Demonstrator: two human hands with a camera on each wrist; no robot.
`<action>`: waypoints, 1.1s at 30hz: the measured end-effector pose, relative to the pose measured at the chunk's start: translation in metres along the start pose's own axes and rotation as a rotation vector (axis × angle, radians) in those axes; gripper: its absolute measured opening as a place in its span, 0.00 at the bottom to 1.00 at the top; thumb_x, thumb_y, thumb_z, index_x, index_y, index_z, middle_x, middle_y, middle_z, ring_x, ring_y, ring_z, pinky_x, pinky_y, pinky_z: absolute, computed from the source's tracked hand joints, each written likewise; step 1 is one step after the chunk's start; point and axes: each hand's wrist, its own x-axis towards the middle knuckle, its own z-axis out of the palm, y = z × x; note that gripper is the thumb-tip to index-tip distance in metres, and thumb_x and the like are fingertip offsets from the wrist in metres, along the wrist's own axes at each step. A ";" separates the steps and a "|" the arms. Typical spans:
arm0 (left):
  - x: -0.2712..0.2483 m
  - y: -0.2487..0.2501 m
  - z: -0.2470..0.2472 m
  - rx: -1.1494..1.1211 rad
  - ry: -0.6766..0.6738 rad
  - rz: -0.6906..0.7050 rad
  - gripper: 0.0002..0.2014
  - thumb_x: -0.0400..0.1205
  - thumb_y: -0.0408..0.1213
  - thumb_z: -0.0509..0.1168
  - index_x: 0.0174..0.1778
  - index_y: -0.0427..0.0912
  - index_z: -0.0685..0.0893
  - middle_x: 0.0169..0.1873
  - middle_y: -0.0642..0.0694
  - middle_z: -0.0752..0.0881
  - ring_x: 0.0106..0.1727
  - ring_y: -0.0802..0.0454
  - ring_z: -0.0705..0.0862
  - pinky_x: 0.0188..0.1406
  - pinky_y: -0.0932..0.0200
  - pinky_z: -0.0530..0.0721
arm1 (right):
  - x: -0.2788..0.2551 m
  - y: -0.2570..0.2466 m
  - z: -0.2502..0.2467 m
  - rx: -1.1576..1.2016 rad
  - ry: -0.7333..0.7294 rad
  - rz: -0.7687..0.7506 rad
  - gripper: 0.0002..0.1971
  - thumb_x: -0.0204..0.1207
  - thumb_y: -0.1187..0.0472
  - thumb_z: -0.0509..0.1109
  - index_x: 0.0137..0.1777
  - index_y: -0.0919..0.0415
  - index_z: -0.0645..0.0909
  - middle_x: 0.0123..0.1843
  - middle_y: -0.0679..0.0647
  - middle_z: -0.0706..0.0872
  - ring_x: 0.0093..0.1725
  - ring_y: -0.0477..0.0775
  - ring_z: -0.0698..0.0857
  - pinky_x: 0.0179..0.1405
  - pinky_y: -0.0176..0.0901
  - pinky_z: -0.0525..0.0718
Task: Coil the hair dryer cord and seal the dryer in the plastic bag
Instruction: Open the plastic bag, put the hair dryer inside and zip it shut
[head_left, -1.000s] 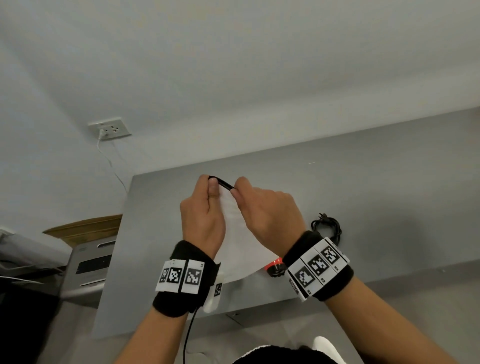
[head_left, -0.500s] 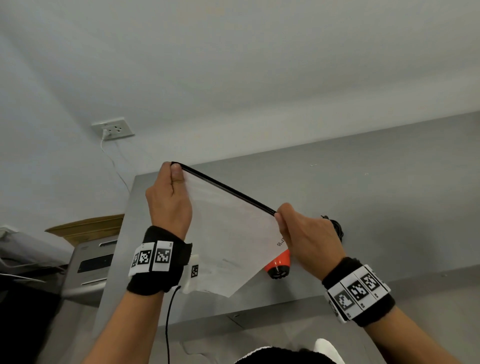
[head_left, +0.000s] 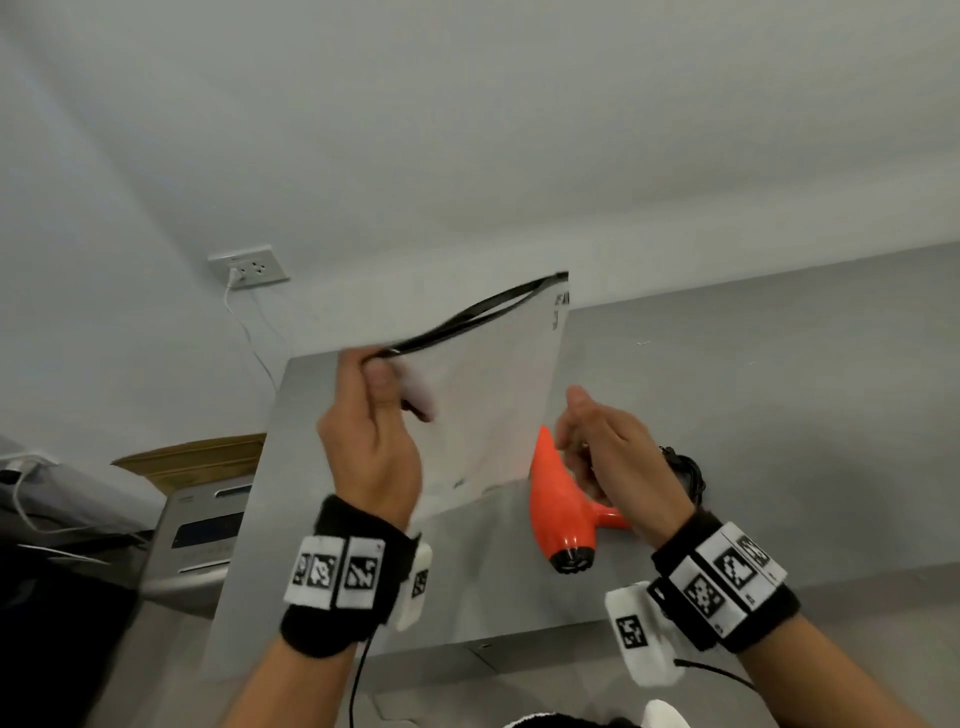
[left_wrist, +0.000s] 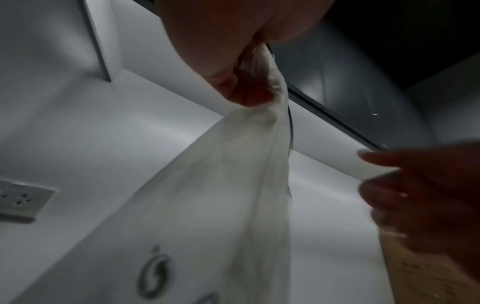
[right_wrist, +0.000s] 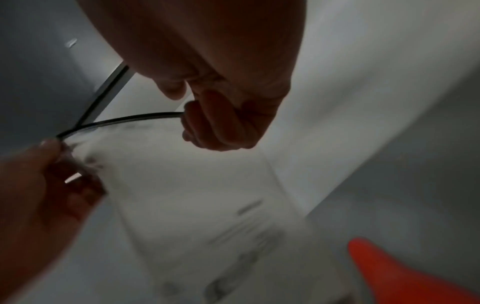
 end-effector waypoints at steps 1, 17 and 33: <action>-0.011 0.004 0.003 0.000 -0.057 0.041 0.15 0.93 0.45 0.48 0.52 0.44 0.78 0.31 0.46 0.86 0.33 0.47 0.87 0.37 0.50 0.86 | 0.003 -0.007 0.008 0.122 -0.045 0.025 0.27 0.86 0.38 0.55 0.37 0.60 0.78 0.25 0.55 0.73 0.22 0.51 0.69 0.20 0.38 0.67; -0.107 -0.061 0.023 0.009 -0.819 -0.118 0.14 0.88 0.48 0.57 0.46 0.45 0.83 0.44 0.56 0.83 0.49 0.58 0.82 0.51 0.64 0.77 | 0.024 0.060 0.046 -0.427 -0.013 -0.042 0.16 0.81 0.54 0.68 0.34 0.61 0.76 0.28 0.50 0.77 0.30 0.48 0.73 0.33 0.40 0.68; -0.083 -0.059 0.046 -0.249 -0.325 -0.719 0.14 0.86 0.49 0.63 0.42 0.43 0.77 0.30 0.44 0.84 0.31 0.51 0.83 0.36 0.55 0.85 | 0.013 0.063 0.028 -0.402 -0.256 -0.162 0.13 0.84 0.59 0.66 0.37 0.61 0.77 0.28 0.44 0.75 0.29 0.40 0.73 0.31 0.30 0.71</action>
